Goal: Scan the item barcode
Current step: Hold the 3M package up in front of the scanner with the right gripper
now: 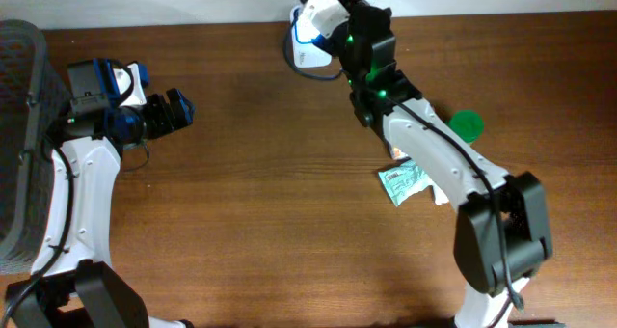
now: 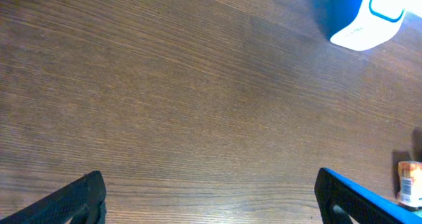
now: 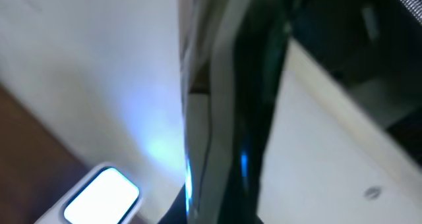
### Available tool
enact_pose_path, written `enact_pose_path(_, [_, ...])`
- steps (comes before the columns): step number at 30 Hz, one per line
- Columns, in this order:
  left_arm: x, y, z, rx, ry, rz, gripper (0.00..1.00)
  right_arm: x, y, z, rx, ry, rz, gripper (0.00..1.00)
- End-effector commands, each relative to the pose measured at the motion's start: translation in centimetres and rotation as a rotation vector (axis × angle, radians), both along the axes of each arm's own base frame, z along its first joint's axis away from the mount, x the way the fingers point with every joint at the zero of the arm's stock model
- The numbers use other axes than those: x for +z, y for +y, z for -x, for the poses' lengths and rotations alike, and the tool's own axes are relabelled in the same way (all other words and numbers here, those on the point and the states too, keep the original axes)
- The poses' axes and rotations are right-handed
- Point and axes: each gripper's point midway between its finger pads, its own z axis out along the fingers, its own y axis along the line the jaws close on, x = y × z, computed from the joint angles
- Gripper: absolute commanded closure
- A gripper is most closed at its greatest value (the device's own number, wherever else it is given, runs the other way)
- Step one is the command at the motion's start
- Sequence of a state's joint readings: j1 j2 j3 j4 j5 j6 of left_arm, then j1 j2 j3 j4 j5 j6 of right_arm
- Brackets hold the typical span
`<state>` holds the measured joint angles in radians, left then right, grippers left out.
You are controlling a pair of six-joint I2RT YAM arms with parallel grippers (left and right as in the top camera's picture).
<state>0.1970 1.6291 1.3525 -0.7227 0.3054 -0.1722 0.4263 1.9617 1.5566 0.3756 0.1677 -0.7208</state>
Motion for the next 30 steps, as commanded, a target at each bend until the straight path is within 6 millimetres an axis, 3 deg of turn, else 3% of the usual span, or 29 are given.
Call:
enact_pose_path(1, [-0.5, 0.1, 0.1, -0.006, 0.012, -0.002, 0.01, -2.6, 1.3, -1.6, 0.017, -0.057, 0.119, 0.96])
enact_pose_path(4, [-0.5, 0.1, 0.2, -0.006, 0.013, -0.002, 0.01, -6.5, 3.6, -2.7, 0.043, -0.123, 0.284, 0.96])
enact_pose_path(7, [-0.5, 0.1, 0.1, -0.006, 0.012, -0.002, 0.01, -11.1, 6.9, -2.6, 0.098, -0.142, 0.537, 0.96])
enact_pose_path(9, [-0.5, 0.1, 0.1, -0.006, 0.012, -0.002, 0.01, -13.1, 8.8, -2.5, 0.130, -0.149, 0.602, 0.96])
enact_pose_path(13, [-0.5, 0.1, 0.1, -0.006, 0.012, -0.002, 0.01, -12.6, 9.1, -3.3, 0.120, -0.176, 0.593, 0.96])
enact_pose_path(17, [-0.5, 0.1, 0.2, -0.006, 0.013, -0.002, 0.01, -12.5, 9.2, -3.3, 0.124, -0.230, 0.753, 0.96])
enact_pose_path(22, [-0.5, 0.1, 0.2, -0.006, 0.013, -0.002, 0.01, -12.5, 9.4, -3.1, 0.131, -0.232, 0.756, 0.96])
enact_pose_path(26, [-0.5, 0.1, 0.2, -0.006, 0.013, -0.002, 0.01, -12.4, 9.6, -3.0, 0.124, -0.206, 0.671, 0.96])
enact_pose_path(30, [-0.5, 0.1, 0.2, -0.006, 0.013, -0.002, 0.01, -8.2, 6.8, -3.5, -0.011, -0.154, 0.363, 0.96])
